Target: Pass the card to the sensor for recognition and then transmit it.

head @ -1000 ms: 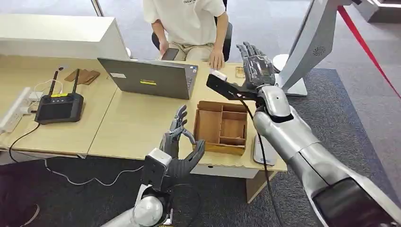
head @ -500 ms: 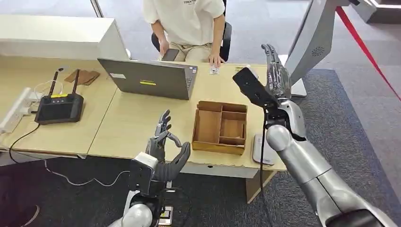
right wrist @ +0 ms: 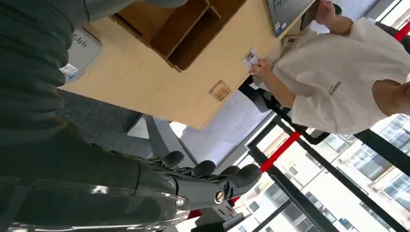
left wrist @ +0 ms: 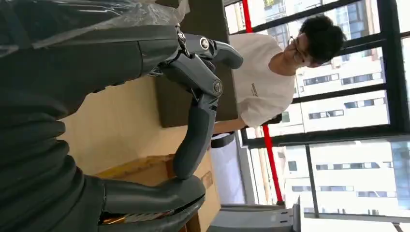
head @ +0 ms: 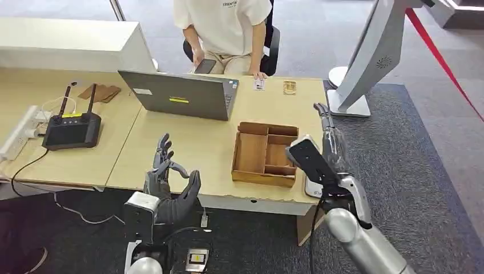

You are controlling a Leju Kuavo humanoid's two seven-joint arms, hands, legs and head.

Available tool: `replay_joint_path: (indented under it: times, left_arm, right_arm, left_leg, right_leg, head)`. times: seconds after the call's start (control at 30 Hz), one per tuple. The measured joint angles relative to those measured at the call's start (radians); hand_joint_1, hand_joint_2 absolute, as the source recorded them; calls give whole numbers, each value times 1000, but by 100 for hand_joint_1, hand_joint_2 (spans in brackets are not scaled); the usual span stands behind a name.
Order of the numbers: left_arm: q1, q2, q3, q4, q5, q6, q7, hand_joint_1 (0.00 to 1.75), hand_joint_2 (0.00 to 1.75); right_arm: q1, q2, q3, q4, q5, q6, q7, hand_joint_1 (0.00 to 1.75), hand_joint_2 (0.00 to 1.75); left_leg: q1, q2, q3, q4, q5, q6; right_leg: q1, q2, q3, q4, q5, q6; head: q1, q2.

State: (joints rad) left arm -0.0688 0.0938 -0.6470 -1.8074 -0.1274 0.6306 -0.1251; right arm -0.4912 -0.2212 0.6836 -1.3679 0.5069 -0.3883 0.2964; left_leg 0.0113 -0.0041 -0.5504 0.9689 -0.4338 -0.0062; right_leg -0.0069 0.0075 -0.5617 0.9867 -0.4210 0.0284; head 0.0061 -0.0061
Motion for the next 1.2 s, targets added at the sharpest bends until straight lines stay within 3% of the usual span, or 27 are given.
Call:
replay_joint_path:
  times: [0.3,0.6,1.2]
  left_arm:
    - [0,1,6,-9,6,0,2,0,175]
    - [-5,1,6,-10,15,0,11,0,175]
    - [-33,1,-4,-8,39,0,19,0,175]
  right_arm:
    - [84,-19,2,-96,116,33,29,0,175]
    - [107,-18,17,-95,285,114,77,0,175]
    - [114,11,48,-27,441,145,128,0,175]
  left_leg:
    - [0,0,0,0,0,0]
    - [0,0,0,0,0,0]
    - [0,0,0,0,0,0]
  right_leg:
    - [0,0,0,0,0,0]
    - [0,0,0,0,0,0]
    - [0,0,0,0,0,0]
  head:
    - [0,0]
    - [0,0]
    - [0,0]
